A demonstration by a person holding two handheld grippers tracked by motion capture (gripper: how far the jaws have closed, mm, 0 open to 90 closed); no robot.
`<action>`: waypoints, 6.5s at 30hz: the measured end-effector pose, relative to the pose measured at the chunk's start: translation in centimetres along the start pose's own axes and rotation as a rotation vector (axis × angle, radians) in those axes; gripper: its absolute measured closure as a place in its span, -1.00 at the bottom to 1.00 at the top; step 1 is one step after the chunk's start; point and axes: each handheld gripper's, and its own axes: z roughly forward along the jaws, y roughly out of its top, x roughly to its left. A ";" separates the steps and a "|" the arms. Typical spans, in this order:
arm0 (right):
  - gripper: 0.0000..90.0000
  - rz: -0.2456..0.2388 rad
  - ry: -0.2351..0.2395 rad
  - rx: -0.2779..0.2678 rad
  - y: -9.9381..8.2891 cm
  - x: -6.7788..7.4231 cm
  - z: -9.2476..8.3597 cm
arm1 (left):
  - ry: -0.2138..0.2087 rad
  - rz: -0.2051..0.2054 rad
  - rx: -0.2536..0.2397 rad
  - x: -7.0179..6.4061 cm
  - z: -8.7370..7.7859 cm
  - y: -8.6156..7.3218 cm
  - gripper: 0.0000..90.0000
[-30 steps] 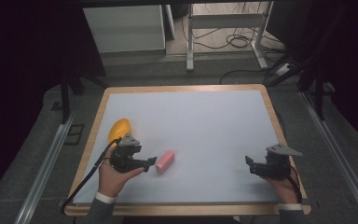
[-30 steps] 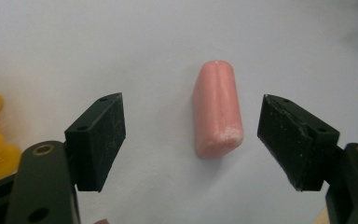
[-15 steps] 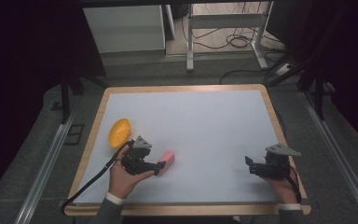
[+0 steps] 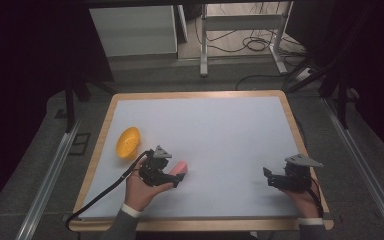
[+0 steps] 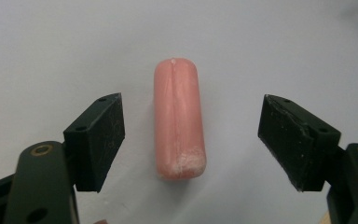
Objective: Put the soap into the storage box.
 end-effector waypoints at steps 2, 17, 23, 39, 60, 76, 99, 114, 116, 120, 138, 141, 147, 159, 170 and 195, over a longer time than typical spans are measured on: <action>-0.85 -0.001 0.001 0.003 0.0 0.0 0.0 | 0.004 -0.002 0.012 0.0 0.3 0.0 -0.48; -0.85 -0.007 -0.004 0.007 -0.1 0.0 0.2 | 0.023 -0.041 0.037 0.4 2.7 0.1 -0.26; -0.85 -0.008 -0.006 0.009 -0.1 0.0 0.2 | 0.024 -0.054 0.055 0.3 3.5 0.0 -0.17; -0.85 -0.001 -0.018 0.015 -0.2 0.0 0.3 | 0.034 -0.084 0.068 0.5 4.5 -0.2 0.18; -0.85 0.002 -0.023 0.012 -0.2 -0.3 0.2 | 0.018 -0.108 0.045 0.9 3.9 -0.3 0.33; -0.85 0.003 -0.025 0.005 -0.2 -0.3 0.1 | 0.032 -0.105 -0.016 2.2 0.8 0.0 0.33; -0.85 0.004 -0.027 0.011 -0.3 -0.4 0.2 | 0.067 -0.112 -0.054 3.4 -1.3 0.6 0.33; -0.85 0.006 -0.031 0.005 -0.2 -0.4 0.1 | 0.093 -0.114 -0.081 4.4 -2.9 1.1 0.33; -0.85 0.009 -0.035 0.002 -0.2 -0.5 0.0 | 0.095 -0.114 -0.082 4.5 -3.1 1.2 0.33; -0.85 0.009 -0.034 -0.002 -0.2 -0.6 -0.1 | 0.102 -0.117 -0.085 4.7 -3.4 1.2 0.33; -0.85 0.010 -0.032 -0.003 -0.1 -0.6 -0.2 | 0.137 -0.132 -0.090 6.0 -4.0 1.3 0.33; -0.85 0.009 -0.032 -0.004 -0.1 -0.6 -0.2 | 0.143 -0.137 -0.089 6.4 -4.0 1.3 0.33; -0.85 0.009 -0.033 -0.004 -0.2 -0.7 -0.2 | 0.149 -0.153 -0.096 7.0 -4.4 1.3 0.33; -0.85 0.009 -0.031 -0.003 -0.2 -0.7 -0.2 | 0.164 -0.173 -0.099 8.1 -5.0 1.3 0.33; -0.85 0.008 -0.032 -0.005 -0.1 -0.7 -0.3 | 0.184 -0.190 -0.091 9.2 -5.2 1.4 0.33; -0.85 0.012 -0.035 -0.002 -0.2 -0.8 -0.3 | 0.226 -0.226 -0.113 11.0 -6.4 1.3 0.33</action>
